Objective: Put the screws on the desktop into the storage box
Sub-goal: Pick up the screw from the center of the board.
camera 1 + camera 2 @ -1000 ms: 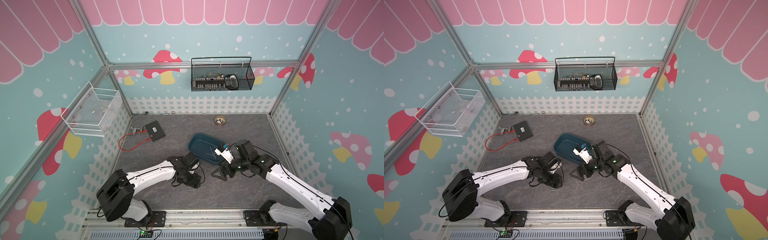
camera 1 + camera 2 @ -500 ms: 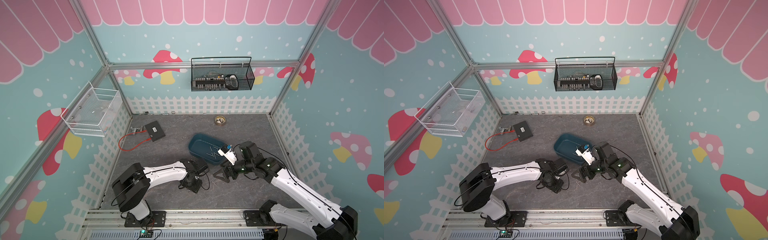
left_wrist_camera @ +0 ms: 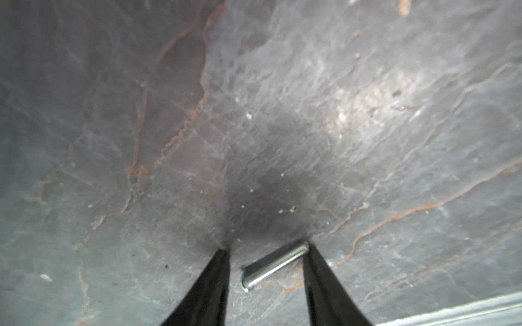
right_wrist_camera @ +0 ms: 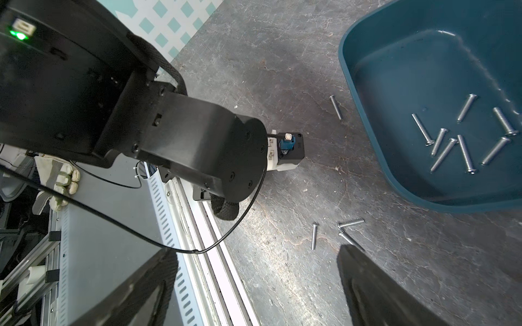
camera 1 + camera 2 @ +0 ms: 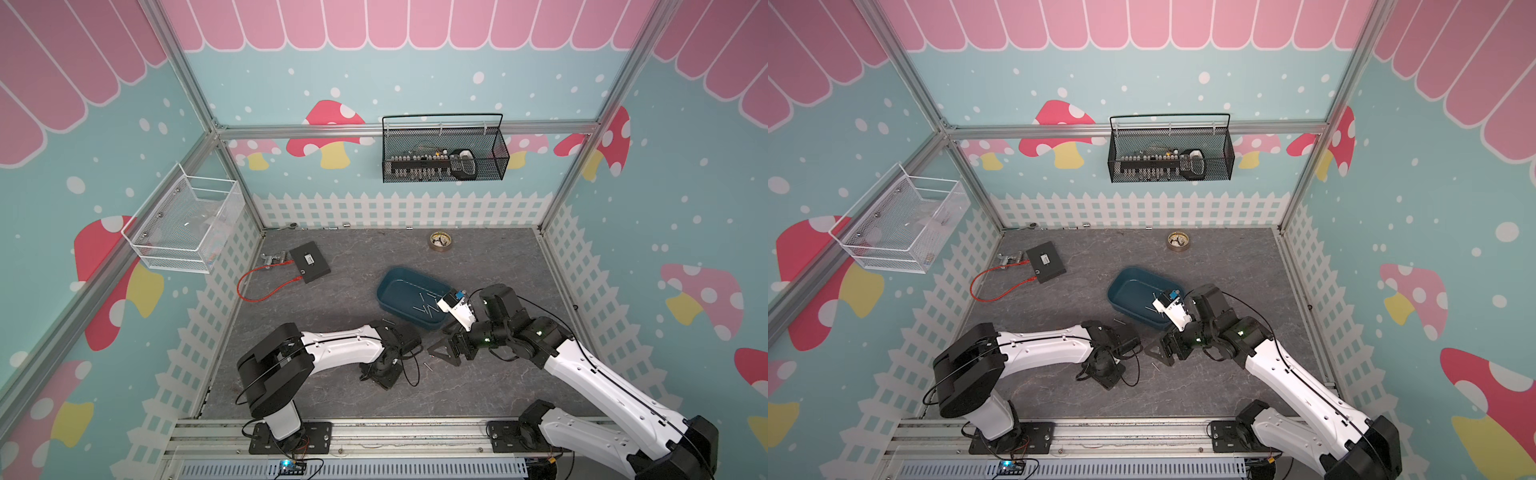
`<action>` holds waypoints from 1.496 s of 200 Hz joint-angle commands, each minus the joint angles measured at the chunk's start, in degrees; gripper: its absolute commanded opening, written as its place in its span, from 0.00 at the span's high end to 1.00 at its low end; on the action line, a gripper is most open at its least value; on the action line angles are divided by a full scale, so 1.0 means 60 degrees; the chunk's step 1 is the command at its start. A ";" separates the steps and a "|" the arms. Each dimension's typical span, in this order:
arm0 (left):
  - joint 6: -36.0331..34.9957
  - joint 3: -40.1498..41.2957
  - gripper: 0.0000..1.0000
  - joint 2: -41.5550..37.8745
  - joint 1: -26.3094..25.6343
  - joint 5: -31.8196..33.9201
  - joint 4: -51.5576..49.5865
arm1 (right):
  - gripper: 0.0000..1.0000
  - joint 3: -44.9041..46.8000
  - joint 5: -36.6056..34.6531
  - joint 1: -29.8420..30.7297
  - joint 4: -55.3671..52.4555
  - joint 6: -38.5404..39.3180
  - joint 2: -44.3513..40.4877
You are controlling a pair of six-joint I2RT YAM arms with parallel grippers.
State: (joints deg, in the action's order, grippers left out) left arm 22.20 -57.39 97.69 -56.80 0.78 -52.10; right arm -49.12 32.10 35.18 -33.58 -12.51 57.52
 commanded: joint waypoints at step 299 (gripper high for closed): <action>-0.0358 -0.0601 1.00 -0.1338 0.2026 -0.2019 0.0955 | 0.08 -0.0235 -0.0934 -0.0131 -0.0180 0.0225 -0.0664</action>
State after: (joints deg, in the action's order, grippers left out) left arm 21.52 -58.96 90.89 -46.68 -7.68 -49.19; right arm -48.77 29.36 34.81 -35.22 -12.01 55.64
